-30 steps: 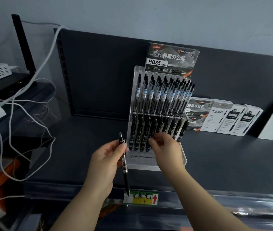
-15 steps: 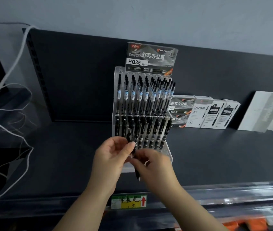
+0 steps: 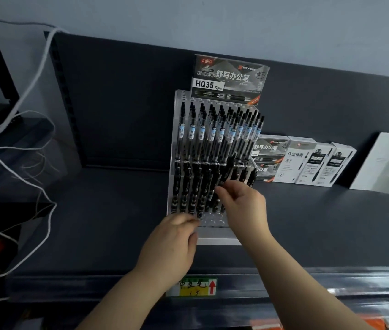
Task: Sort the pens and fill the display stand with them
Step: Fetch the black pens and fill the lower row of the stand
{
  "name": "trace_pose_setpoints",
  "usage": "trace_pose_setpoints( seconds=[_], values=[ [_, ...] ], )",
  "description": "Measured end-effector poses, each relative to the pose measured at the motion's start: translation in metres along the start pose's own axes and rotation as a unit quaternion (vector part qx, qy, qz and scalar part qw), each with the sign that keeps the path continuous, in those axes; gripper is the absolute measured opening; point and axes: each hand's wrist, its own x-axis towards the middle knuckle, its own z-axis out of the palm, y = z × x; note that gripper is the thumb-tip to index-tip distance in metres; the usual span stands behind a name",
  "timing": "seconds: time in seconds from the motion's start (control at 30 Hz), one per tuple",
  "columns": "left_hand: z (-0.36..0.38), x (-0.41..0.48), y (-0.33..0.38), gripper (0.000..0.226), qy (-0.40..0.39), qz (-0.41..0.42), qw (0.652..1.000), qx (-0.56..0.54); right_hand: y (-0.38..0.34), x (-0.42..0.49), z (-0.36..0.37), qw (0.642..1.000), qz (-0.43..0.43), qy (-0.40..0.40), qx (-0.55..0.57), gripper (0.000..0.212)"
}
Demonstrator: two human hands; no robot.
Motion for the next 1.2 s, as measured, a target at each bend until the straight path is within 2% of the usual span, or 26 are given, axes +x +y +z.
trace_pose_setpoints(
  seconds=[0.2,0.33,0.67,1.0,1.2],
  values=[
    [0.000,0.002,-0.004,0.037,-0.004,0.007,1.000,-0.002,0.002,0.003,0.004,0.999,-0.010,-0.001,-0.041,0.014],
    [0.001,0.002,-0.006,0.036,-0.005,0.015,1.000,-0.009,0.008,-0.005,0.015,0.990,-0.014,-0.063,-0.129,0.018],
    [0.002,0.000,-0.006,0.037,-0.007,0.012,1.000,-0.022,0.011,-0.006,0.022,0.976,-0.020,-0.077,-0.205,0.022],
    [-0.002,0.001,-0.001,0.037,-0.016,-0.010,1.000,-0.017,0.010,-0.004,0.015,0.974,-0.028,-0.116,-0.192,0.021],
    [0.004,0.014,0.032,0.029,0.001,-0.036,0.999,0.017,0.032,-0.016,-0.040,0.986,-0.040,-0.081,-0.142,0.024]
  ],
)
